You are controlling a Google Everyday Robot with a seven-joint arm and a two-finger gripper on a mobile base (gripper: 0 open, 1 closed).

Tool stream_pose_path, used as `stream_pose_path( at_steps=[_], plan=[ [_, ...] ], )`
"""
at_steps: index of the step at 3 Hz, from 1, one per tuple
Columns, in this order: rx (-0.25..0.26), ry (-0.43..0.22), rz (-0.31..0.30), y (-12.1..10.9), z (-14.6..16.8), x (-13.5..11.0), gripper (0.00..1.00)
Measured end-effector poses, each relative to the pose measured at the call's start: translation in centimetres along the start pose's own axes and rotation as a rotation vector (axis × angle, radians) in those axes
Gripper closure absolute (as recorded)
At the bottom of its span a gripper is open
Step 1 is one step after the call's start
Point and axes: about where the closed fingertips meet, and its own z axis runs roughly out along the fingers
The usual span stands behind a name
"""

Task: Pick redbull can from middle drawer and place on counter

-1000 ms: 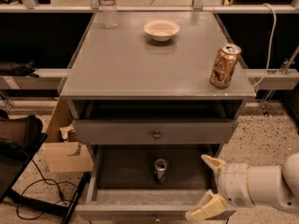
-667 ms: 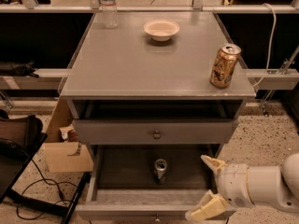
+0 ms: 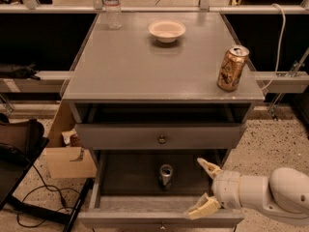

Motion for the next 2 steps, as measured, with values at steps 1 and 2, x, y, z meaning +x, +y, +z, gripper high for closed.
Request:
stream_pose_path(
  at_steps=[1,2],
  plan=[
    [-0.020,-0.108,-0.050,-2.3,3.4,2.2,0.00],
    [-0.064,-0.170,-0.043,-2.9,7.5,4.9,0.00]
  ],
)
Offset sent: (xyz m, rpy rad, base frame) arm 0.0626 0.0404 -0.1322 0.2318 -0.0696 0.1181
